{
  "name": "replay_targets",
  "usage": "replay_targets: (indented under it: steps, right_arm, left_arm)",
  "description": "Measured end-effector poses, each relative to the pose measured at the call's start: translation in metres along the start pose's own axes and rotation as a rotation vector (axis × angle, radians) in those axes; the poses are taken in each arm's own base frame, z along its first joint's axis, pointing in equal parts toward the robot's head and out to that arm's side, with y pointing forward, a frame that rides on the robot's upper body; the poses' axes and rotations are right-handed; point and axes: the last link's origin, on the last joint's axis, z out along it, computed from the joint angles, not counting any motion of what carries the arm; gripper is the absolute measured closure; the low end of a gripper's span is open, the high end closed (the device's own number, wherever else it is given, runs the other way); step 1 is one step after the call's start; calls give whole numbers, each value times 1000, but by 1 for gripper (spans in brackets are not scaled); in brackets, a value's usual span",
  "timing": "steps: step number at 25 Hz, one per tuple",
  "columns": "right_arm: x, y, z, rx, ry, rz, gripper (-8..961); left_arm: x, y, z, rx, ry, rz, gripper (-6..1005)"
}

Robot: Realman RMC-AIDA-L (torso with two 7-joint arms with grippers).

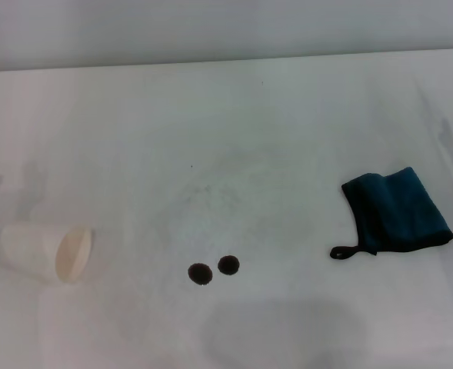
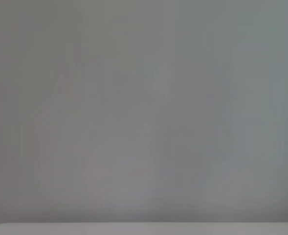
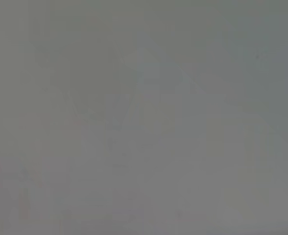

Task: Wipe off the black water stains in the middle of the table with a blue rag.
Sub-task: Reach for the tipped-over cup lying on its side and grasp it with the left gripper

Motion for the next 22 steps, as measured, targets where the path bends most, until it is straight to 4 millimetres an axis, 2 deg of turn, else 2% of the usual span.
replay_targets:
  steps: [22]
  right_arm:
    - [-2, -5, 1, 23, -6, -2, 91]
  left_arm:
    - [6, 9, 8, -32, 16, 34, 126]
